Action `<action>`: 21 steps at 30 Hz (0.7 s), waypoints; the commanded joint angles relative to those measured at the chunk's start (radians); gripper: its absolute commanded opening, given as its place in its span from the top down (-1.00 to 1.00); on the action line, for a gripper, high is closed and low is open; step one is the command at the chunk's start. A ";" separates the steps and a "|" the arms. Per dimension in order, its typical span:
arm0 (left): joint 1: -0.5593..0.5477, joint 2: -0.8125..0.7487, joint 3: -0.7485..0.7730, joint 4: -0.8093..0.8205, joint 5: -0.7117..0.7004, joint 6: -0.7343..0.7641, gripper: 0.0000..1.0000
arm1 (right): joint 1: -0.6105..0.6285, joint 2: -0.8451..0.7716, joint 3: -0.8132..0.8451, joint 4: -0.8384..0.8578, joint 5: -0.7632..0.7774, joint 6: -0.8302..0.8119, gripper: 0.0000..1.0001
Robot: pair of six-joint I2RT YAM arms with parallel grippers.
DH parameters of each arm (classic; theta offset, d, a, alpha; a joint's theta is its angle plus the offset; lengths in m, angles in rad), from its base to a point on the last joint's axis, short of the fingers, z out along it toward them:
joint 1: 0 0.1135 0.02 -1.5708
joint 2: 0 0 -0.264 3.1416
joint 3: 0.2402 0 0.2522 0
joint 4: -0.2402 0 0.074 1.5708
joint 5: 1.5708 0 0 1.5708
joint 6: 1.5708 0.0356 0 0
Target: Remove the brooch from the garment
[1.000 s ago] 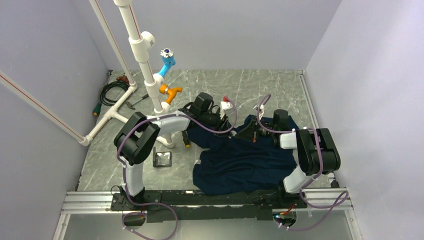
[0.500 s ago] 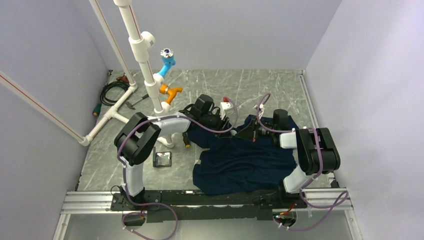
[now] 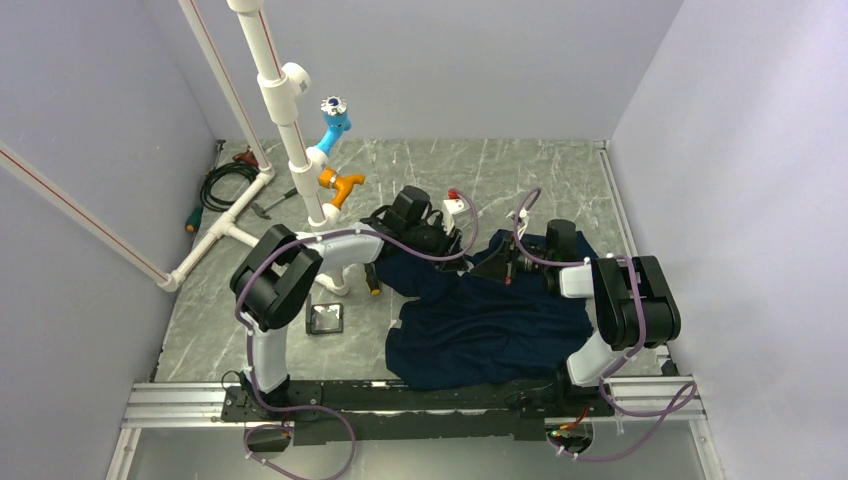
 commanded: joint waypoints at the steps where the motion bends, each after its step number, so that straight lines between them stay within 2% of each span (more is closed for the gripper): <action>1: -0.010 0.002 0.037 0.015 -0.007 -0.001 0.18 | -0.004 -0.031 -0.002 0.055 -0.033 -0.016 1.00; 12: -0.018 0.017 0.053 -0.015 -0.063 0.032 0.19 | -0.003 -0.028 0.000 0.060 -0.040 -0.015 1.00; 21: -0.020 0.017 0.065 -0.064 -0.152 0.086 0.47 | -0.003 -0.032 -0.011 0.084 -0.053 -0.015 1.00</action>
